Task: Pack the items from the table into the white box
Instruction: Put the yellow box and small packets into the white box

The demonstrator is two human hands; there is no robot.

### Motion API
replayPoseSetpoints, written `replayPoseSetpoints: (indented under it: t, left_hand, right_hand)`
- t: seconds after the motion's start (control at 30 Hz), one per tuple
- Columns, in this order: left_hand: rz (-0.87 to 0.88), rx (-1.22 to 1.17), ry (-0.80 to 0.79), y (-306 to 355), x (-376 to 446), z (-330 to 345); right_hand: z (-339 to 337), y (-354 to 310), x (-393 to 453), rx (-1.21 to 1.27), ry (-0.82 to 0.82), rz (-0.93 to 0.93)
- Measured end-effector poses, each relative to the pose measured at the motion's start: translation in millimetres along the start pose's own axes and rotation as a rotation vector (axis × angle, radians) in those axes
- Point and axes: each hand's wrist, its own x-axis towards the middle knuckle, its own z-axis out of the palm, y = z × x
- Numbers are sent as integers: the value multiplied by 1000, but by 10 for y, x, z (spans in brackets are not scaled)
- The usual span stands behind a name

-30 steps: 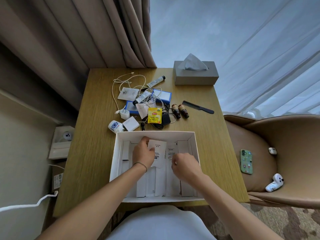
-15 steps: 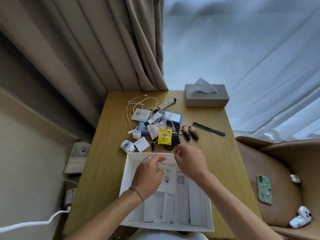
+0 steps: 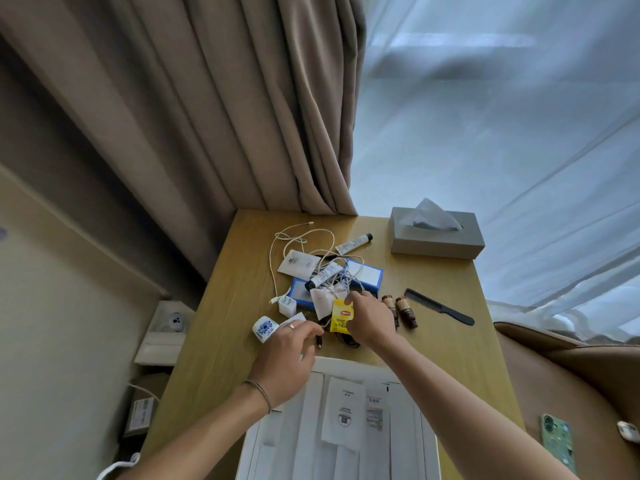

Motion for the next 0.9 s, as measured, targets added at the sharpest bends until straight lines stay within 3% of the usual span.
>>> replayPoseSetpoints:
  t: [0.17, 0.43, 0.67, 0.77, 0.9]
  left_hand:
    - [-65, 5, -27, -112, 96, 5]
    - [-190, -13, -81, -306, 335, 12]
    - [-399, -112, -91, -406, 749, 155]
    - [-426, -50, -82, -432, 914, 260]
    - [-469, 121, -123, -463, 1100, 424]
  right_hand:
    - [249, 13, 241, -197, -59, -16]
    - [327, 55, 381, -134, 51, 20]
    - [195, 52, 279, 554, 102, 201]
    - [116, 72, 195, 844, 99, 295]
    - [11, 106, 61, 1048, 102, 325]
